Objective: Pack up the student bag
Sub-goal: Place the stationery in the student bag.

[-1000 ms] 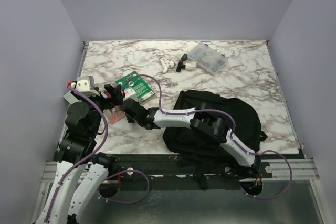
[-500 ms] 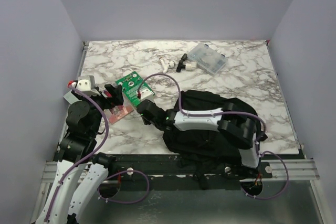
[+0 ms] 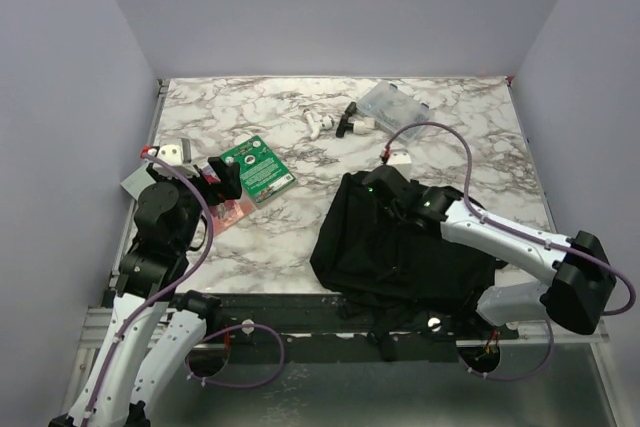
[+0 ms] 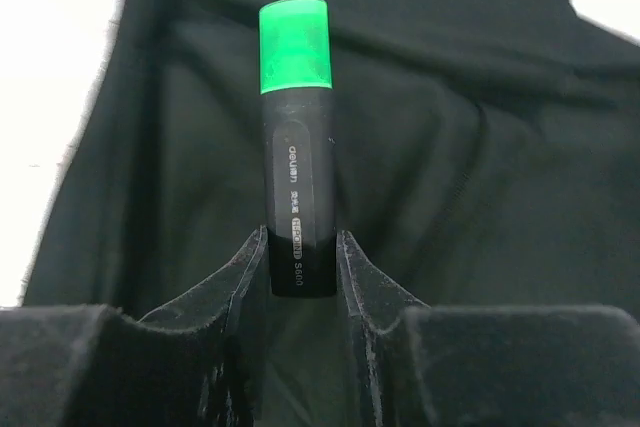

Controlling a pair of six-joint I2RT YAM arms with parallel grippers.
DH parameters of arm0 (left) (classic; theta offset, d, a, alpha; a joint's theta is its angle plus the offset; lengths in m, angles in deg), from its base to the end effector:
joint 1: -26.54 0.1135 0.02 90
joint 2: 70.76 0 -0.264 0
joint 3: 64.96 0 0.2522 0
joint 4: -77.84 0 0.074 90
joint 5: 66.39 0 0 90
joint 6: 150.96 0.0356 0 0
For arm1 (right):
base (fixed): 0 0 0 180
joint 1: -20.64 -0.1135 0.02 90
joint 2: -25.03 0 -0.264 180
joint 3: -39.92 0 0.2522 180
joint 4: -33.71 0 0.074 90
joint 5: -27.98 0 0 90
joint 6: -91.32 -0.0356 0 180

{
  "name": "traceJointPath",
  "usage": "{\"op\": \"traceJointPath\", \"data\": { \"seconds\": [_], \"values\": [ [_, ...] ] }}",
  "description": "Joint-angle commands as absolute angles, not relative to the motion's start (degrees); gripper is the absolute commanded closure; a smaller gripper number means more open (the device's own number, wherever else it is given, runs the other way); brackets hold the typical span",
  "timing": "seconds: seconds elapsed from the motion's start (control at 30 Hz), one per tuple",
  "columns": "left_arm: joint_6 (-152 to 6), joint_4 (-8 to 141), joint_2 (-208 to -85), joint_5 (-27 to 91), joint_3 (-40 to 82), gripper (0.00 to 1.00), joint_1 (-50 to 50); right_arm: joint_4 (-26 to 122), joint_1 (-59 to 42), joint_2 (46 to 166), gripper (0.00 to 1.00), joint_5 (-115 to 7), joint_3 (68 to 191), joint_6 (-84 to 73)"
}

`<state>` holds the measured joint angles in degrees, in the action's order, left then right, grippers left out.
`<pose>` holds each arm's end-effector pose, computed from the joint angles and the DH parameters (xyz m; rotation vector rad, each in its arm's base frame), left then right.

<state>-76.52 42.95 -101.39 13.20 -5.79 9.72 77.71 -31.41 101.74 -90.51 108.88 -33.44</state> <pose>0.1193 -0.0294 0.3564 -0.1186 1.6829 -0.2725 0.1821 0.2059 0.2537 -0.1472 2.3313 0.1253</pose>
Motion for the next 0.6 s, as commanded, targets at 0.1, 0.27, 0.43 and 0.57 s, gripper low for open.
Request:
{"op": "traceJointPath", "data": {
  "seconds": [0.1, 0.27, 0.43, 0.57],
  "values": [
    [-77.58, 42.28, -102.24, 16.71, -5.06, 0.02, 10.2, 104.13, -25.03, 96.74, 0.99, -86.76, 108.08, -46.27],
    [-77.75, 41.79, -103.62, 17.96, -4.51, 0.02, 10.2, 111.58, -24.89, 95.97, 0.99, -86.04, 109.0, -48.79],
    [-77.94, 41.35, -104.94, 19.61, -4.11, 0.02, 10.2, 110.71, -24.89, 94.68, 0.99, -82.43, 107.55, -46.79],
    [-78.02, 41.18, -105.64, 20.06, -3.85, 0.03, 10.2, 106.37, -24.89, 93.33, 0.99, -75.71, 106.53, -41.51]
  ]
}}
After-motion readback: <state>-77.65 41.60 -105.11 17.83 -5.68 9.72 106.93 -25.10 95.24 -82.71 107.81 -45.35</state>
